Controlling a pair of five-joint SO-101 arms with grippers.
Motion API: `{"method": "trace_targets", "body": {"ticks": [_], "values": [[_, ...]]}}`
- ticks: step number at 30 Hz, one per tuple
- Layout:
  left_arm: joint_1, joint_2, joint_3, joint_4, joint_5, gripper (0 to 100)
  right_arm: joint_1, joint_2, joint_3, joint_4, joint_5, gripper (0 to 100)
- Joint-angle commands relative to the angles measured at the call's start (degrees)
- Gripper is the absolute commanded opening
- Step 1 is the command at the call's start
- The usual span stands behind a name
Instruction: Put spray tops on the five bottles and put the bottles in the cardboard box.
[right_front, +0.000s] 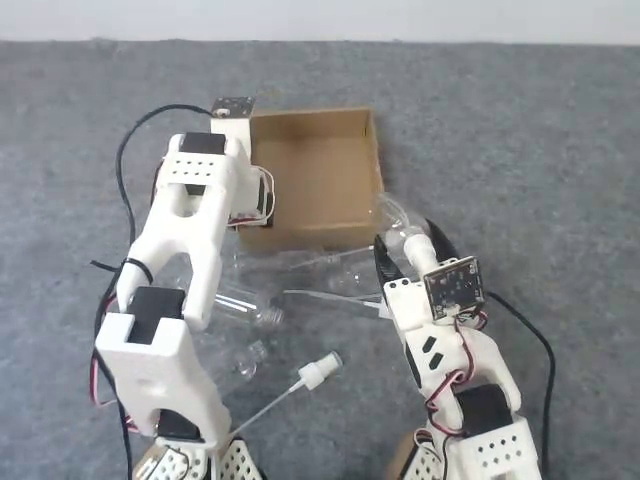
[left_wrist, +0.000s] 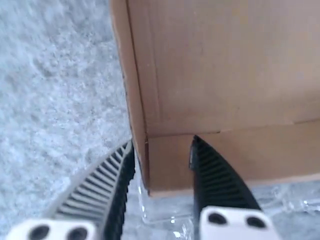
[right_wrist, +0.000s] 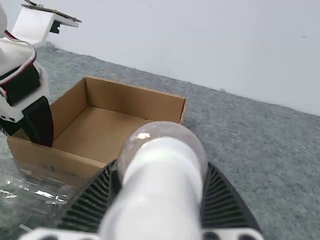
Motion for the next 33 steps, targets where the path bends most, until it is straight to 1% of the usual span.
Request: {"method": "trace_targets", "body": {"ticks": [1,13,20,22,28,33], "values": [[0.3,-4.3,-0.7,1.1,0.8,17,0.4,-2.2,-5.3,-1.8,-0.4,1.3],[-0.4,-4.5,-5.2,5.1,0.4,17,0.3,-2.2,-5.3,-1.8,-0.5,1.3],[-0.5,-11.9,-3.9,4.7,0.4,17,0.3,-2.2,-5.2,-1.8,-0.5,1.3],[-1.7,-14.2,-2.0,3.2,0.4,17,0.3,-2.2,-5.2,-1.8,-0.4,1.3],[-8.5,-21.3,6.7,-6.9,0.7,17,0.3,-2.1,-5.2,-1.6,-0.4,1.3],[-11.0,-24.4,14.1,-16.7,1.3,17,0.0,-2.1,-5.2,-1.3,-0.4,1.3]]}}
